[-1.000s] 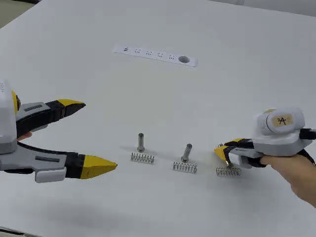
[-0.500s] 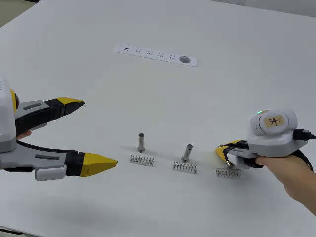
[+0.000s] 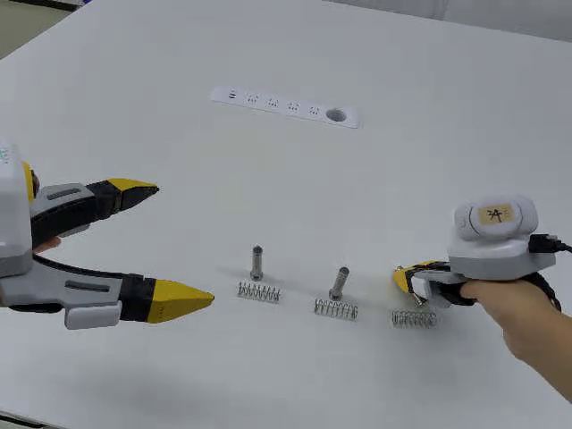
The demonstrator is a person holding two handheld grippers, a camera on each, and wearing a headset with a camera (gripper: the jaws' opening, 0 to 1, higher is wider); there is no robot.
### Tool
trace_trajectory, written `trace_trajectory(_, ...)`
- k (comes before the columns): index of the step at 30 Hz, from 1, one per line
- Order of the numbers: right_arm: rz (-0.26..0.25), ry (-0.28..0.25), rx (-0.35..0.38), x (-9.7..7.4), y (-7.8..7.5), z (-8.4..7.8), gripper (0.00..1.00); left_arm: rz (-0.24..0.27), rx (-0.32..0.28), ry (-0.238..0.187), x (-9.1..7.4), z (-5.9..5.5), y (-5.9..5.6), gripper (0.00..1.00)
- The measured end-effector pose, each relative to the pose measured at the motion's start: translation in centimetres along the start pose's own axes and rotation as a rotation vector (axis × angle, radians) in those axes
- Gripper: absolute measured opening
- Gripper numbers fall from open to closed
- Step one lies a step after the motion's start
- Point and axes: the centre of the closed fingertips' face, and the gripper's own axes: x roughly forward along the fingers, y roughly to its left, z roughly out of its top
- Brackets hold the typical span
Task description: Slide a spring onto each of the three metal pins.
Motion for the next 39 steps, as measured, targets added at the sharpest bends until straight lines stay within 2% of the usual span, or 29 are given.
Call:
trace_trajectory(4,0.008,-0.037,-0.036,-0.6,0.4,0.4,0.08,0.004,0.003,-0.003,-0.2,0.3,0.3,0.94)
trace_trajectory(7,0.0,-0.062,-0.034,-1.0,0.2,0.6,0.08,0.005,0.004,-0.006,-0.1,0.5,0.3,0.94)
trace_trajectory(19,-0.027,-0.145,-0.065,-2.7,-0.1,1.1,0.08,-0.035,0.019,-0.006,0.9,0.9,-1.0,0.94)
trace_trajectory(29,-0.033,-0.191,-0.032,-3.5,-0.3,1.1,0.08,-0.044,0.027,-0.004,0.7,1.0,-1.4,0.93)
trace_trajectory(39,-0.028,-0.237,-0.046,-4.2,0.0,1.2,0.08,-0.045,0.032,0.003,0.6,1.1,-1.4,0.93)
